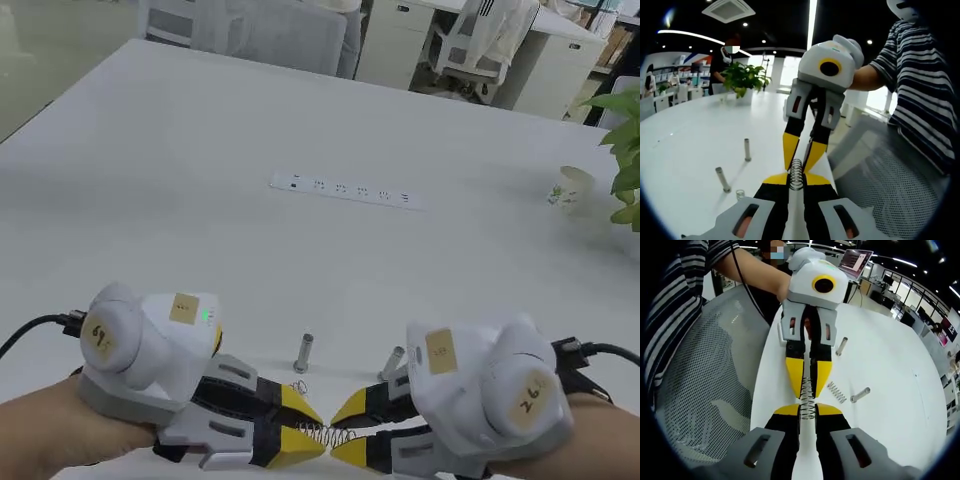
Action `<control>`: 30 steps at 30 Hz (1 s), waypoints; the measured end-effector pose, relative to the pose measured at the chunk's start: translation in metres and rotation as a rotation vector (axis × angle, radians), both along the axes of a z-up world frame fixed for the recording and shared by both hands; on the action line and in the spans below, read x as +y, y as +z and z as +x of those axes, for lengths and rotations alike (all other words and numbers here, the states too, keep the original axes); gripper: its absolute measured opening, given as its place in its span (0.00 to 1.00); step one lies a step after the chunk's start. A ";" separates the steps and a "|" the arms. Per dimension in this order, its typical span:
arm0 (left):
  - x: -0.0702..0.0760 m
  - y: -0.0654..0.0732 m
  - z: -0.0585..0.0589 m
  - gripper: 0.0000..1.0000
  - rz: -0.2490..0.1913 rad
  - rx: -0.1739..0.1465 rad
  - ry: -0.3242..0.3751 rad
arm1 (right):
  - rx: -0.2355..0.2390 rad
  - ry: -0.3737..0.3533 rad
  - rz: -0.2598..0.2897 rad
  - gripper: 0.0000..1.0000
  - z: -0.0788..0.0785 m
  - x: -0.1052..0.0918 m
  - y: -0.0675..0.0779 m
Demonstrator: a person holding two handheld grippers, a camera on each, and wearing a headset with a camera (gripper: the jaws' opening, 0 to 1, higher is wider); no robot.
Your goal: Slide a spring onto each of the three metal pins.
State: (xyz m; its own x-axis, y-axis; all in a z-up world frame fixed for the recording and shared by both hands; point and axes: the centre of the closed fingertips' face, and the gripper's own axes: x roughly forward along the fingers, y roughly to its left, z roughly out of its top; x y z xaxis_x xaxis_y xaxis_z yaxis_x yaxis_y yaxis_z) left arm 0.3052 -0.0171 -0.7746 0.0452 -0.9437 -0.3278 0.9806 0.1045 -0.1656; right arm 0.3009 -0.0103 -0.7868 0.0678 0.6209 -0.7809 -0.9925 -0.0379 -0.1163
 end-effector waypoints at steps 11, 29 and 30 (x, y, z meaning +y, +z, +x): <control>0.002 0.000 -0.003 0.02 0.002 0.003 -0.007 | 0.030 -0.032 0.017 0.11 0.000 -0.008 -0.002; 0.002 0.002 -0.002 0.02 -0.005 0.019 -0.004 | -0.003 -0.014 0.032 0.07 -0.001 -0.009 0.003; 0.003 0.001 -0.003 0.02 0.004 0.017 -0.007 | -0.005 -0.011 0.043 0.07 0.000 -0.008 0.006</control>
State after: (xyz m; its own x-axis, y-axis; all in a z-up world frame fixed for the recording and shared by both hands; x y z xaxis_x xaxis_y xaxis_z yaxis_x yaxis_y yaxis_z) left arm 0.3024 -0.0140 -0.7738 0.0325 -0.9426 -0.3322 0.9784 0.0979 -0.1821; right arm 0.3010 -0.0188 -0.7805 0.0788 0.6528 -0.7534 -0.9923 -0.0214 -0.1223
